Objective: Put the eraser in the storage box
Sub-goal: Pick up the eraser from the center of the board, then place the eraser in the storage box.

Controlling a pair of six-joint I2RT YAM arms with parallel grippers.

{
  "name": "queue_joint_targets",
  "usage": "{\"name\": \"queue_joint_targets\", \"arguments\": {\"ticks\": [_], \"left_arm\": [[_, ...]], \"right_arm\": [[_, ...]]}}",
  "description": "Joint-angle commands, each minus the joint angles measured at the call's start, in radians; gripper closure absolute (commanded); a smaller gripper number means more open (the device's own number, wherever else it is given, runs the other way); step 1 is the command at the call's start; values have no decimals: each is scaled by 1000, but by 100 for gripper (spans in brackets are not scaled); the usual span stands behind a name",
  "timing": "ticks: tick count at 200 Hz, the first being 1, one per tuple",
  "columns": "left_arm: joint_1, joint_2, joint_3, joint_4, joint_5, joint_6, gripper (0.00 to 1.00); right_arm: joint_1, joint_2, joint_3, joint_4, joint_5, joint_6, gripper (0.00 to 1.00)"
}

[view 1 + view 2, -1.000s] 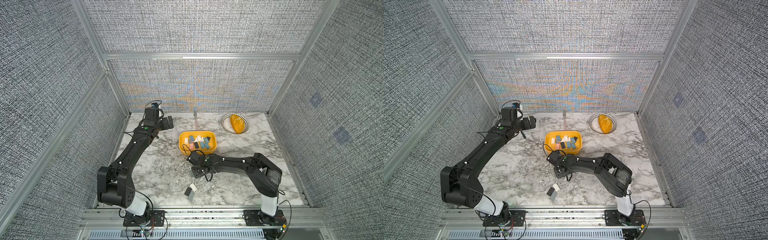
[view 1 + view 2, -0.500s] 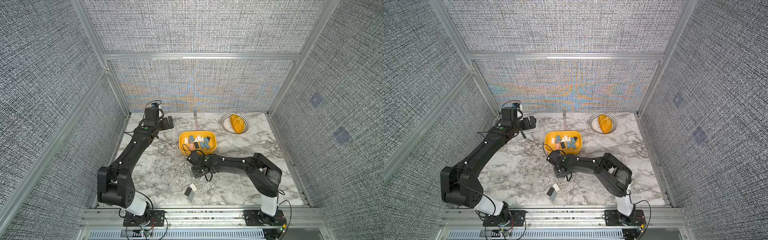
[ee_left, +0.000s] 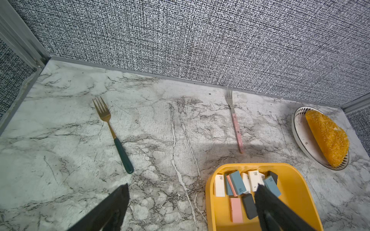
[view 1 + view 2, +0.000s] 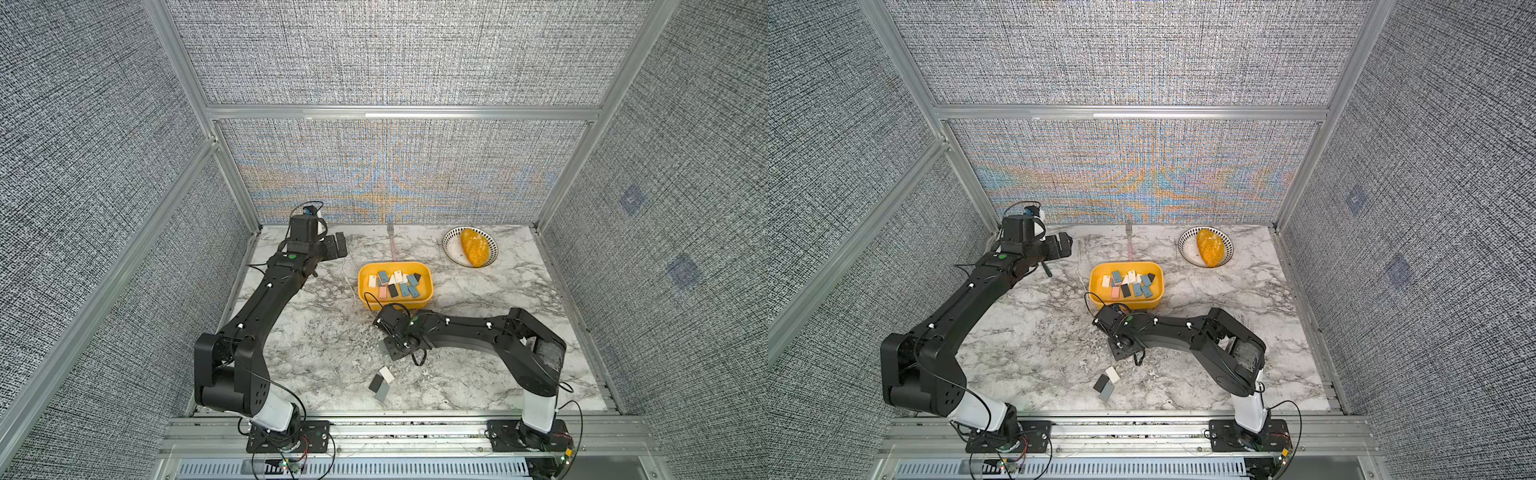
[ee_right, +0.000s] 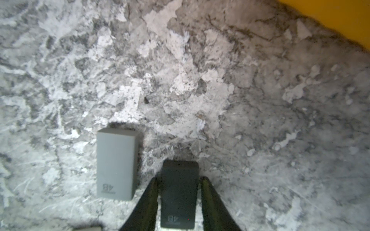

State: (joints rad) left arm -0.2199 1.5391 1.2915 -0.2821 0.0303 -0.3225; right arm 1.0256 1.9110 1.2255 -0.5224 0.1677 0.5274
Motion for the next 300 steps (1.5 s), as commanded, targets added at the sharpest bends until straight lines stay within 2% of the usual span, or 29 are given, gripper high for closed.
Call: {"name": "queue_joint_targets", "arguments": {"ticks": [1, 44, 99, 140, 174, 204, 300], "left_arm": [[1, -6, -1, 32, 8, 2, 0], [1, -8, -1, 32, 7, 1, 0], [0, -10, 2, 31, 8, 0, 0], [1, -5, 3, 38, 19, -9, 0], [1, -3, 12, 34, 22, -8, 0], [1, 1, 24, 25, 20, -6, 0], [1, 20, 55, 1, 11, 2, 0]], "right_arm": [[1, 11, -6, -64, -28, -6, 70], [-3, 1, 13, -67, 3, -7, 80], [-59, -46, 137, -115, 105, -50, 81], [-172, -42, 269, -79, 135, -129, 81], [-269, 35, 418, -44, 147, -220, 81], [-332, 129, 516, -33, 108, -286, 81], [-390, 317, 651, -2, 43, -342, 81]]}}
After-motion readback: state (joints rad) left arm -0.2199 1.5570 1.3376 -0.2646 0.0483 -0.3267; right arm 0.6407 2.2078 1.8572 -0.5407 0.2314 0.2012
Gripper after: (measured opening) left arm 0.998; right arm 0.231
